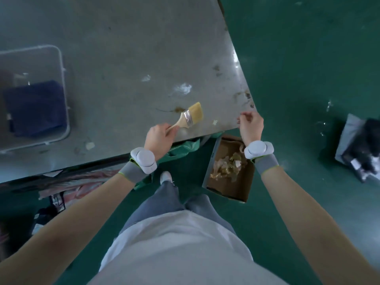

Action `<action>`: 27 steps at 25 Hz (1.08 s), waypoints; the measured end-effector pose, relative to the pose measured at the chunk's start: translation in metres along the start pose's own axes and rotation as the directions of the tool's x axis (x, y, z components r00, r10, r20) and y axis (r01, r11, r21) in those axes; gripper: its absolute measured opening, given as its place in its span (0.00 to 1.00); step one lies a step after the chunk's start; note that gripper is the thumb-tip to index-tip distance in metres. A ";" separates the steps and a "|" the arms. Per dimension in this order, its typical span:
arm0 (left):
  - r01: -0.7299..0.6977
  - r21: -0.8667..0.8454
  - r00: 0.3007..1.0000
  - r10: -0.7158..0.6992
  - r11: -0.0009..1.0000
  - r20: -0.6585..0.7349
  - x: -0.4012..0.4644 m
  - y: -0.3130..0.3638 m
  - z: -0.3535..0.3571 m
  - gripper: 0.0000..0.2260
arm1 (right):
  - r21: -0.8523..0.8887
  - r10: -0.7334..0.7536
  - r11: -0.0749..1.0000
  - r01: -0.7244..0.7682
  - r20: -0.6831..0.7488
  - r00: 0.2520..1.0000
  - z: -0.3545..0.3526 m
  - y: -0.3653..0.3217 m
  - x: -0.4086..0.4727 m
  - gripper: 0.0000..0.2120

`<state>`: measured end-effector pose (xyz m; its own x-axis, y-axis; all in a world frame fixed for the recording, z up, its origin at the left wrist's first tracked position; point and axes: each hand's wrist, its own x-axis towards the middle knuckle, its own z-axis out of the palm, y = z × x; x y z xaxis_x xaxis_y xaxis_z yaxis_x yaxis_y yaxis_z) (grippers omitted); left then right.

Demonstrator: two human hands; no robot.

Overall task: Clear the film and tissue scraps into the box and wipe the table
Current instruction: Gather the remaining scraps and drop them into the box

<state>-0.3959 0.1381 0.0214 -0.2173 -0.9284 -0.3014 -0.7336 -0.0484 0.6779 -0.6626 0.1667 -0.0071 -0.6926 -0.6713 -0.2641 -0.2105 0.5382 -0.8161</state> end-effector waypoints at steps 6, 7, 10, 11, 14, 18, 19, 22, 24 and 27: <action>0.093 0.022 0.987 -0.089 0.995 -0.131 0.021 -0.051 -0.062 0.17 | -0.042 -0.131 0.990 0.136 0.110 0.985 0.085 -0.066 0.006 0.07; 0.105 0.024 0.983 -0.100 0.994 -0.157 0.024 -0.060 -0.073 0.17 | -0.068 -0.157 0.983 0.168 0.143 0.977 0.101 -0.077 0.004 0.07; 0.144 0.053 0.969 -0.130 0.988 -0.208 0.032 -0.079 -0.098 0.16 | -0.102 -0.228 0.962 0.254 0.211 0.950 0.140 -0.097 0.007 0.07; 0.170 0.056 0.962 -0.153 0.984 -0.224 0.036 -0.086 -0.108 0.16 | -0.106 -0.241 0.957 0.271 0.232 0.942 0.153 -0.106 0.007 0.07; 0.217 0.061 0.945 -0.194 0.974 -0.262 0.049 -0.096 -0.133 0.16 | -0.128 -0.296 0.933 0.337 0.261 0.919 0.187 -0.132 0.014 0.08; 0.244 0.064 0.926 -0.213 0.968 -0.311 0.068 -0.100 -0.160 0.17 | -0.137 -0.344 0.905 0.403 0.320 0.882 0.222 -0.164 0.022 0.09; 0.246 0.061 0.922 -0.214 0.967 -0.322 0.074 -0.099 -0.167 0.17 | -0.129 -0.356 0.900 0.416 0.332 0.874 0.230 -0.173 0.025 0.09; 0.278 0.030 0.896 -0.248 0.960 -0.370 0.101 -0.098 -0.194 0.17 | -0.102 -0.392 0.881 0.462 0.388 0.834 0.261 -0.209 0.037 0.09; 0.279 0.046 0.894 -0.242 0.959 -0.378 0.115 -0.097 -0.206 0.17 | -0.090 -0.420 0.869 0.487 0.387 0.821 0.272 -0.222 0.044 0.09; 0.310 0.013 0.870 -0.278 0.951 -0.408 0.149 -0.094 -0.225 0.18 | -0.060 -0.437 0.860 0.507 0.427 0.792 0.299 -0.253 0.066 0.08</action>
<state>-0.2142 -0.0786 0.0641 0.2773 -0.9444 -0.1767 -0.7732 -0.3285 0.5424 -0.4492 -0.1660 0.0285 -0.1623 -0.9841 -0.0720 -0.5732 0.1534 -0.8049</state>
